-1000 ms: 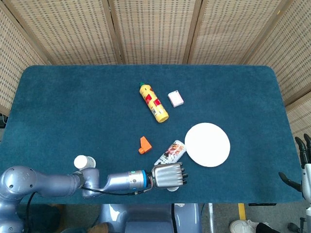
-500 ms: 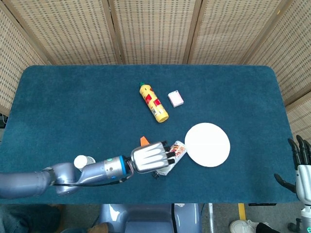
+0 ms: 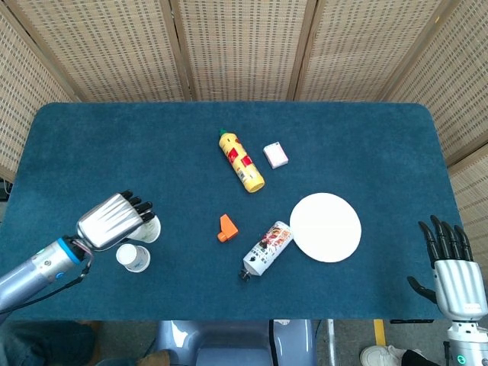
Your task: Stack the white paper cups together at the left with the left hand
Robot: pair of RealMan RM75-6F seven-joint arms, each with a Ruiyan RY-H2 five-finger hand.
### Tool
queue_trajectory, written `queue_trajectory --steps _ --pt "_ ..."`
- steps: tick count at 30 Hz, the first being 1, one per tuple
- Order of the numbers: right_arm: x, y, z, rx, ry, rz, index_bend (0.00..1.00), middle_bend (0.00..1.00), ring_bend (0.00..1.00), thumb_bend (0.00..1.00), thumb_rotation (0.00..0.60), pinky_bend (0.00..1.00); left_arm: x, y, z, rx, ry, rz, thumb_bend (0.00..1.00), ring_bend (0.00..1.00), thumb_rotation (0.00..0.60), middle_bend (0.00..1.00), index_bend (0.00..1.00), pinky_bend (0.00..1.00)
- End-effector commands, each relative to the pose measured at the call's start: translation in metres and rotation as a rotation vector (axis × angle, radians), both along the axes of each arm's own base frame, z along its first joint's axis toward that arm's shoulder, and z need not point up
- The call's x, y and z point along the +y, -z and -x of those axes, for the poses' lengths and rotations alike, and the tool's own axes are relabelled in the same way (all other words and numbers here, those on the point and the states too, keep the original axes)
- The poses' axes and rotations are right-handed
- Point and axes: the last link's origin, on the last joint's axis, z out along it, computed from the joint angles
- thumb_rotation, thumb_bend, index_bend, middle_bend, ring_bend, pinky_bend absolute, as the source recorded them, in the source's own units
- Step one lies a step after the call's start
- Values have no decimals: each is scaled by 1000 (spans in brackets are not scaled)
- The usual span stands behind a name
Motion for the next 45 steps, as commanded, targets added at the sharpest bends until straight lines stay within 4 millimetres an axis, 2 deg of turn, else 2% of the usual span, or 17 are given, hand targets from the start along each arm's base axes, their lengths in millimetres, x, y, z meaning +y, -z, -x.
queue_trajectory --steps 1,8,23,38,40,42,45 --pt "0 1 0 1 -1 0 0 0 0 0 600 0 -10 -10 25 19 -42 8 101 518 600 454 600 524" --pt "1 1 -1 3 -3 2 0 0 0 0 600 0 -16 -8 36 28 -69 45 100 518 600 454 600 524" --pt "3 -3 -1 -7 -7 10 0 0 0 0 600 0 -25 5 46 78 -132 100 100 518 600 454 600 525" --pt "4 -3 -1 -9 -9 8 0 0 0 0 600 0 -22 17 51 88 -136 118 94 518 600 452 579 517" --pt "4 -4 -1 -9 -8 8 0 0 0 0 600 0 -22 19 52 92 -140 123 50 513 600 440 550 505" --pt "4 -4 -1 -10 -9 7 0 0 0 0 600 0 -22 21 54 100 -148 135 5 459 600 392 466 460" --pt "4 -4 -1 -11 -11 7 0 0 0 0 600 0 -25 26 59 108 -178 165 0 212 600 187 174 286"
